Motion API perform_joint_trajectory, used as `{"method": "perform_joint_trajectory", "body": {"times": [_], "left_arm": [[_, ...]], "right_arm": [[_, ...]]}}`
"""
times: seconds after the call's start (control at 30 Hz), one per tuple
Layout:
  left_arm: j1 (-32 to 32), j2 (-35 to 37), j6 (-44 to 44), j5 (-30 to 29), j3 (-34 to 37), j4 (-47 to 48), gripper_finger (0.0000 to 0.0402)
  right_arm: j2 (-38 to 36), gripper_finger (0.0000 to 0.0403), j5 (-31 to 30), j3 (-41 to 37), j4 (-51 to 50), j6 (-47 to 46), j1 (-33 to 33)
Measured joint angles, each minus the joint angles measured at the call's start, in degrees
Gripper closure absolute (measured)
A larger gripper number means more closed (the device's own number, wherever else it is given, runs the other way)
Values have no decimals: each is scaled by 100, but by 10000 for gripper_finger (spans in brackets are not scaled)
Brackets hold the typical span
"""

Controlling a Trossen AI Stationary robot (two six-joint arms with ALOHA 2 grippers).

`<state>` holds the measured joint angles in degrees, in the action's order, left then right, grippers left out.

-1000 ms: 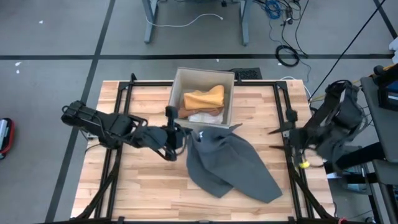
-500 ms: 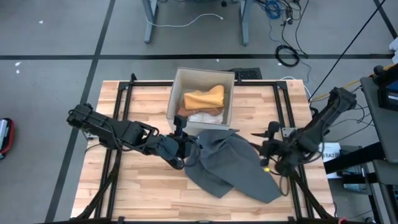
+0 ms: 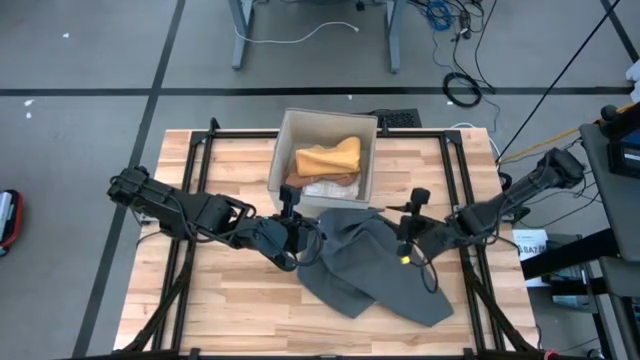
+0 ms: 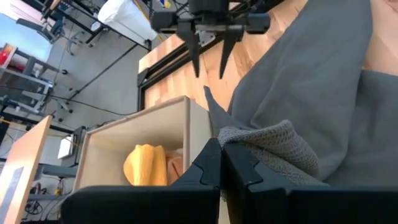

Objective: Fold towel
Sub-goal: Fold the orange towel

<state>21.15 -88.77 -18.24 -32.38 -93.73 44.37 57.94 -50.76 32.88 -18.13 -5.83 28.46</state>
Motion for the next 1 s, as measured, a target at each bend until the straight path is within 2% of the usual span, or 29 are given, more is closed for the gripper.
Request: {"method": "perform_joint_trajectory", "body": {"times": [0.07,0.23,0.43,0.57,0.73,1.0], "left_arm": [[2,0,20,4,0,1,401],[2,0,32,16,0,-1,401],[2,0,32,20,0,-3,401],[2,0,31,20,0,-1,401],[2,0,30,20,0,8,401],[2,0,27,17,0,12,401]], "right_arm": [[4,234,188,0,-5,78,-197],[79,234,1331,0,87,120,-822],[445,234,1387,0,483,465,-1195],[647,243,1640,0,859,750,-1360],[796,287,2057,0,735,729,-1611],[705,391,2671,43,659,803,-1704]]}}
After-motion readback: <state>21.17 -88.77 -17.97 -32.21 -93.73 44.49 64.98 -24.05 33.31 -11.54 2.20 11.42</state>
